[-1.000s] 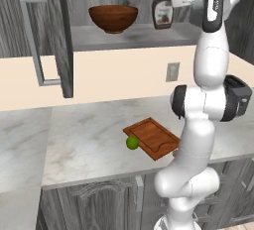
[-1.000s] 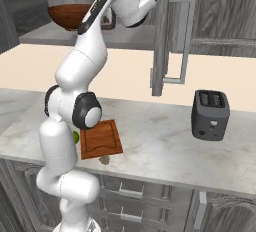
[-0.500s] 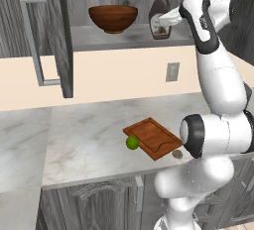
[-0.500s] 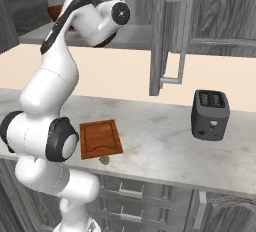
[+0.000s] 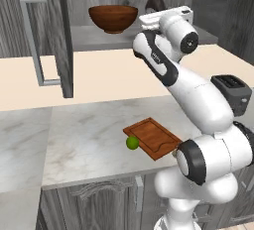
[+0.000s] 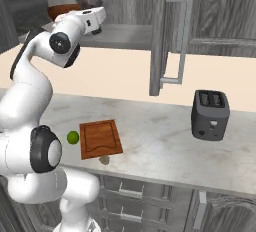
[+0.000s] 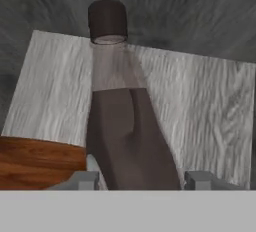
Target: Open the cabinet. Place the bowl and condiment on the counter. Then place the lime and garlic on the cutting board.
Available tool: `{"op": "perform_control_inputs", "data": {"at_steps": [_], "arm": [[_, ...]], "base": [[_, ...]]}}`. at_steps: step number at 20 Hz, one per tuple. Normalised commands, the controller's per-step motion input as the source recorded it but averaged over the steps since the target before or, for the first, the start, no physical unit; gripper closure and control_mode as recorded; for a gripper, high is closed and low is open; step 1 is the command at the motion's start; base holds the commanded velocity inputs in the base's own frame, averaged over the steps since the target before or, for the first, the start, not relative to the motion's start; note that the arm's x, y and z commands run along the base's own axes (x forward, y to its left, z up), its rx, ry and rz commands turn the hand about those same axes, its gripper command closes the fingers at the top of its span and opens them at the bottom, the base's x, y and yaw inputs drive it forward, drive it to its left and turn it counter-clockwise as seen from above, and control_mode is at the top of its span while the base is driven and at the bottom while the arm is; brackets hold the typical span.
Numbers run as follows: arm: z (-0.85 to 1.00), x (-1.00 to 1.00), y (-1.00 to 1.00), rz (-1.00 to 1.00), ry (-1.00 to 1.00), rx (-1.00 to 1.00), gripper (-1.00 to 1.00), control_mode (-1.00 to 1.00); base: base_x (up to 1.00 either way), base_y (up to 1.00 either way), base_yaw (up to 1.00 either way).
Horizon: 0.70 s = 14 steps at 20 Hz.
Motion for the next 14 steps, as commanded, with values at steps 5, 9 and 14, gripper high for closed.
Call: {"op": "perform_control_inputs", "data": {"at_steps": [5, 9, 14], "arm": [[0.54, -0.69, -0.31, -0.39, 0.28, 0.1, 1.0, -1.0], [0.68, -1.0, -0.11, -0.28, 0.22, 0.06, 1.0, -1.0], [0.53, -1.0, 0.06, -0.24, 0.12, 0.0, 1.0, -1.0]], "base": [[0.0, 0.0, 0.0], [0.0, 0.0, 0.0], [0.0, 0.0, 0.0]]}}
